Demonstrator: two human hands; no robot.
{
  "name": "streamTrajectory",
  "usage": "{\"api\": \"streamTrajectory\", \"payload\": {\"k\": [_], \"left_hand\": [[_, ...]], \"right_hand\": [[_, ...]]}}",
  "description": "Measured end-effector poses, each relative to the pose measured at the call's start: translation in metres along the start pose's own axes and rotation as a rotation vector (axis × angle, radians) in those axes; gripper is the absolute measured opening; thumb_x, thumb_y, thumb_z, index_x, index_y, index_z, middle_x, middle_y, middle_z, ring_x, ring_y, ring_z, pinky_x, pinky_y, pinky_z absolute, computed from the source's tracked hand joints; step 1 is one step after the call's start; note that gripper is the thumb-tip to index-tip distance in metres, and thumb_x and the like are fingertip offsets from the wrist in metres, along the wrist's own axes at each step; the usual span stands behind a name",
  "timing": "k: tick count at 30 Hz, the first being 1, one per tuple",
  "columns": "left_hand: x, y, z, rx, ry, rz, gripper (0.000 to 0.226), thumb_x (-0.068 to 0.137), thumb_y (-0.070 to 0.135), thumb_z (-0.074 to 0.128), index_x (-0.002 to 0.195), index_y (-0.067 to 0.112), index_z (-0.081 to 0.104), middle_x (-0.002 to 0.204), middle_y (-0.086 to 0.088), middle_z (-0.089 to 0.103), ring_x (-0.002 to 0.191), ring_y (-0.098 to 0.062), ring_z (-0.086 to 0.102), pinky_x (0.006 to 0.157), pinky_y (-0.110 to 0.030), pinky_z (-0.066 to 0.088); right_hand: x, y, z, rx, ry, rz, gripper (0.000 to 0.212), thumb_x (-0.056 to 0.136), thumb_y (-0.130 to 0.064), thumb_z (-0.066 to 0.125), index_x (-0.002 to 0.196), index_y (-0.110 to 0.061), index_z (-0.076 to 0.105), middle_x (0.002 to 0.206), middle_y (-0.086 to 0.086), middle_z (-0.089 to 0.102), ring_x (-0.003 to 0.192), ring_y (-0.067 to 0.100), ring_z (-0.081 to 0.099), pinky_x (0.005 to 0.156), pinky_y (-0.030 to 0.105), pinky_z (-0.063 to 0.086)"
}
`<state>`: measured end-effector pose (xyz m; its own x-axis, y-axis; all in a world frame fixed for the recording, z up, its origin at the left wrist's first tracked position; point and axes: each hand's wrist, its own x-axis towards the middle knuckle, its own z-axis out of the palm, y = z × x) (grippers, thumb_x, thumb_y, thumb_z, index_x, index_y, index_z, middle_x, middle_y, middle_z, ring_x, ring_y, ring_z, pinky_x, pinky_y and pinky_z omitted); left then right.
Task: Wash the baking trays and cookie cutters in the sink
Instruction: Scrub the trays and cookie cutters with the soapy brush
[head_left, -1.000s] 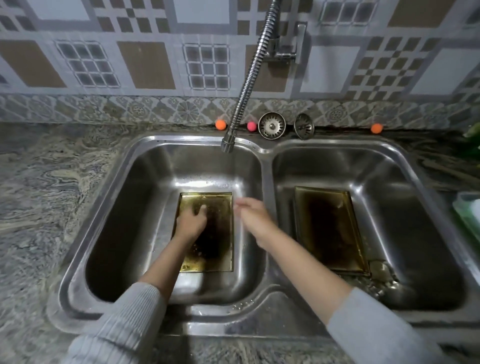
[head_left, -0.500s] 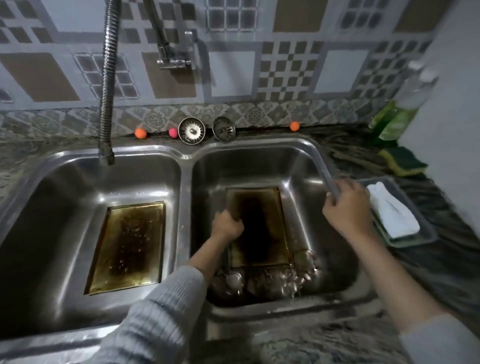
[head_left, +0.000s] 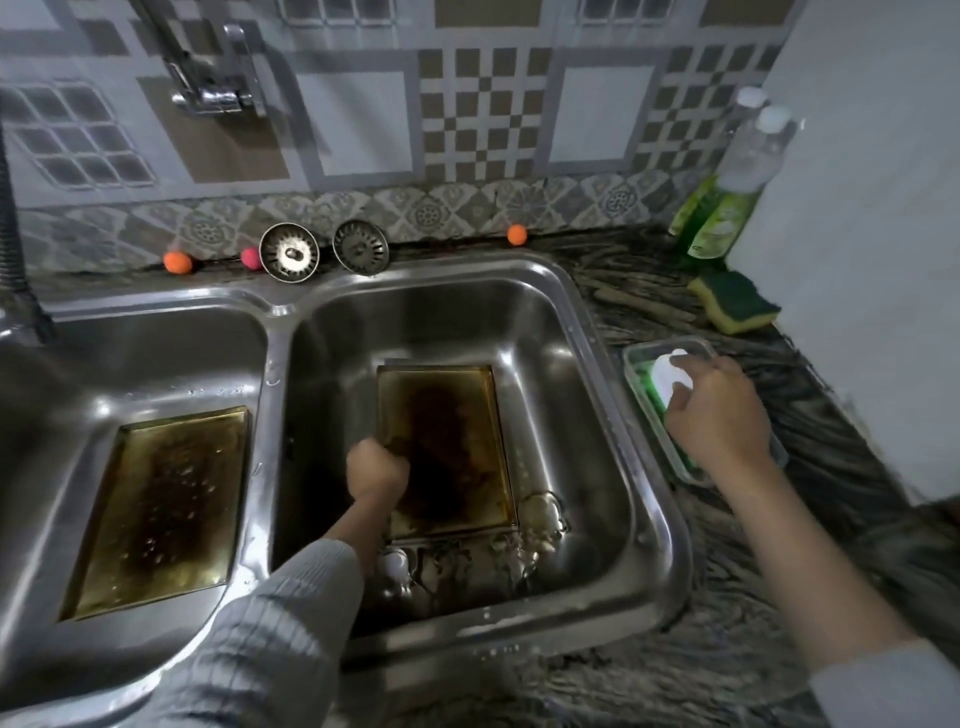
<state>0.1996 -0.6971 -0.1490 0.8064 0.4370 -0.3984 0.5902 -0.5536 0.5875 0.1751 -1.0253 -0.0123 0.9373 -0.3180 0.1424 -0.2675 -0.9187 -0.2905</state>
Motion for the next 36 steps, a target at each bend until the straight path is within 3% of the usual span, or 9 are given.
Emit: {"api": "streamTrajectory", "payload": {"k": [4, 7, 12, 19, 24, 29, 31, 33, 36], "left_hand": [[-0.011, 0.005, -0.004, -0.07, 0.052, 0.121, 0.044, 0.087, 0.002, 0.055, 0.128, 0.016, 0.056, 0.128, -0.012, 0.05, 0.109, -0.027, 0.057, 0.087, -0.032, 0.05], [-0.017, 0.008, -0.009, -0.133, 0.012, 0.235, 0.051, 0.092, 0.004, 0.048, 0.14, 0.02, 0.045, 0.128, -0.009, 0.052, 0.123, -0.028, 0.049, 0.1, -0.044, 0.047], [-0.03, 0.024, -0.018, -0.153, -0.025, 0.377, 0.066, 0.087, -0.004, 0.051, 0.145, 0.024, 0.037, 0.11, -0.003, 0.052, 0.091, -0.01, 0.054, 0.084, -0.029, 0.053], [-0.053, 0.048, -0.04, -0.277, 0.132, 0.568, 0.07, 0.079, -0.013, 0.049, 0.14, 0.02, 0.046, 0.094, -0.001, 0.05, 0.08, -0.007, 0.05, 0.078, -0.007, 0.041], [-0.07, 0.069, -0.068, -0.457, 0.212, 0.666, 0.069, 0.08, -0.016, 0.044, 0.139, 0.022, 0.048, 0.083, 0.004, 0.046, 0.071, -0.003, 0.047, 0.073, -0.008, 0.041], [-0.095, 0.07, -0.066, -0.683, 0.159, 0.626, 0.065, 0.088, -0.008, 0.042, 0.131, 0.04, 0.046, 0.081, 0.003, 0.051, 0.067, -0.005, 0.045, 0.066, -0.017, 0.042], [-0.101, 0.064, -0.067, -0.722, 0.131, 0.594, 0.069, 0.088, -0.007, 0.041, 0.125, 0.051, 0.049, 0.083, -0.002, 0.058, 0.066, -0.01, 0.05, 0.068, -0.023, 0.043], [-0.109, 0.055, -0.071, -0.73, 0.121, 0.58, 0.069, 0.089, -0.007, 0.041, 0.124, 0.052, 0.051, 0.11, -0.009, 0.068, 0.094, -0.021, 0.065, 0.09, -0.028, 0.046], [-0.122, 0.049, -0.077, -0.751, 0.06, 0.619, 0.063, 0.09, -0.007, 0.042, 0.132, 0.039, 0.05, 0.13, 0.006, 0.06, 0.124, -0.005, 0.053, 0.11, -0.034, 0.038]], "right_hand": [[0.004, 0.011, -0.004, 0.004, -0.044, -0.03, 0.04, 0.094, -0.018, 0.049, 0.134, -0.023, 0.053, 0.132, 0.017, 0.05, 0.113, 0.039, 0.052, 0.077, 0.04, 0.047], [0.009, 0.019, -0.005, 0.032, -0.095, -0.042, 0.039, 0.096, -0.026, 0.047, 0.135, -0.027, 0.052, 0.134, 0.016, 0.05, 0.115, 0.038, 0.052, 0.079, 0.042, 0.048], [0.008, 0.025, -0.001, 0.204, -0.062, -0.064, 0.04, 0.096, -0.024, 0.048, 0.136, -0.026, 0.052, 0.12, 0.02, 0.059, 0.107, 0.037, 0.055, 0.074, 0.038, 0.05], [0.002, 0.003, -0.029, 0.357, 0.106, -0.248, 0.041, 0.095, -0.023, 0.05, 0.136, -0.028, 0.051, 0.13, 0.013, 0.055, 0.114, 0.032, 0.053, 0.084, 0.038, 0.047], [-0.02, -0.056, -0.03, 0.674, 0.141, -0.406, 0.039, 0.094, -0.023, 0.045, 0.133, -0.028, 0.05, 0.133, -0.003, 0.055, 0.122, 0.016, 0.051, 0.096, 0.033, 0.044], [-0.046, -0.133, 0.002, 0.811, 0.015, -0.442, 0.042, 0.097, -0.019, 0.048, 0.138, -0.027, 0.047, 0.132, -0.013, 0.054, 0.12, 0.005, 0.049, 0.089, 0.009, 0.038], [-0.044, -0.145, 0.014, 0.783, 0.045, -0.442, 0.042, 0.096, -0.02, 0.048, 0.138, -0.026, 0.048, 0.131, -0.005, 0.059, 0.114, 0.011, 0.057, 0.084, 0.011, 0.042], [-0.03, -0.147, 0.016, 0.79, 0.093, -0.334, 0.04, 0.096, -0.021, 0.048, 0.137, -0.025, 0.05, 0.123, 0.002, 0.065, 0.101, 0.015, 0.062, 0.072, 0.016, 0.045], [-0.013, -0.149, 0.011, 0.798, 0.147, -0.184, 0.039, 0.096, -0.018, 0.049, 0.135, -0.018, 0.053, 0.118, 0.008, 0.067, 0.103, 0.017, 0.06, 0.073, 0.016, 0.044]]}}
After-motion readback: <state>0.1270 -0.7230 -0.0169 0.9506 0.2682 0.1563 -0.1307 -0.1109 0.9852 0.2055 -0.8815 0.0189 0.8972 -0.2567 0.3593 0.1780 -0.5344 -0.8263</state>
